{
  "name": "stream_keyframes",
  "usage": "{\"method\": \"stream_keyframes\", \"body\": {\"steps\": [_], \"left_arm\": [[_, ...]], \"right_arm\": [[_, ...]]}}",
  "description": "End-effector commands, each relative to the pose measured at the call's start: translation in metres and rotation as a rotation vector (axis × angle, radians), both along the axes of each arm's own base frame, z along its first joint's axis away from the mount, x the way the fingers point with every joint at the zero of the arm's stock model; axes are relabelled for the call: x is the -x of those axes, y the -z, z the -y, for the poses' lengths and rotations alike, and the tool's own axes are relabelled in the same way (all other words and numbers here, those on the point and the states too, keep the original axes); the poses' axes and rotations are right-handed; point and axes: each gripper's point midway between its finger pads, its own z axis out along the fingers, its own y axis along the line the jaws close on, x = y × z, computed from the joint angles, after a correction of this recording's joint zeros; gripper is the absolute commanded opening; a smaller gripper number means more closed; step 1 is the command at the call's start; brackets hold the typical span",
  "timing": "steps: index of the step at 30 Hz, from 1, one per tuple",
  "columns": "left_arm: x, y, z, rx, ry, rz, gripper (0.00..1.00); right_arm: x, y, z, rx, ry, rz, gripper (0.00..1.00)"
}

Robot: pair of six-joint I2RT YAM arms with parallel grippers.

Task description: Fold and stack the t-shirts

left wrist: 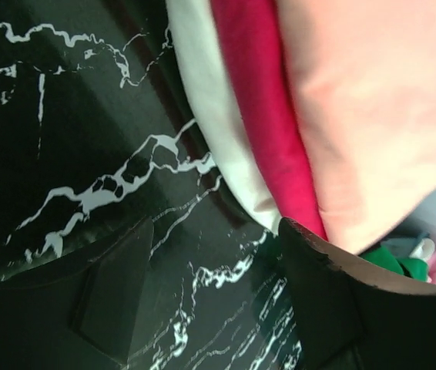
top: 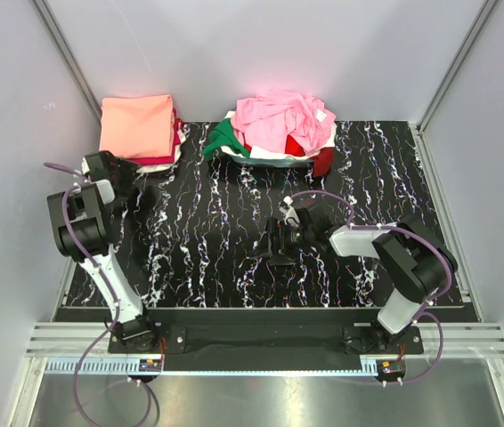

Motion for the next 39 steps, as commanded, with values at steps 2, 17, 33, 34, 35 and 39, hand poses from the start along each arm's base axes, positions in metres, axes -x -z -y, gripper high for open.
{"method": "stream_keyframes", "body": {"steps": [2, 17, 33, 34, 35, 39], "left_arm": [[-0.031, -0.011, -0.007, -0.060, -0.046, 0.061, 0.69], [-0.068, 0.017, -0.002, -0.099, -0.124, 0.034, 0.37], [-0.029, -0.033, -0.012, -0.222, -0.172, 0.074, 0.00], [-0.021, -0.034, -0.010, -0.224, -0.176, 0.070, 0.00], [-0.016, -0.034, -0.010, -0.224, -0.179, 0.069, 0.00], [-0.004, -0.037, -0.008, -0.219, -0.182, 0.060, 0.00]], "right_arm": [[-0.007, -0.010, -0.001, -0.039, 0.003, 0.032, 0.98], [-0.009, -0.010, 0.000, -0.063, 0.003, 0.007, 0.99], [-0.010, -0.009, 0.001, -0.065, 0.005, 0.007, 0.98], [-0.010, -0.009, 0.001, -0.065, 0.006, 0.008, 0.99], [-0.010, -0.010, 0.001, -0.066, 0.005, 0.009, 0.98], [-0.009, -0.010, 0.001, -0.067, 0.004, 0.009, 0.99]]}}
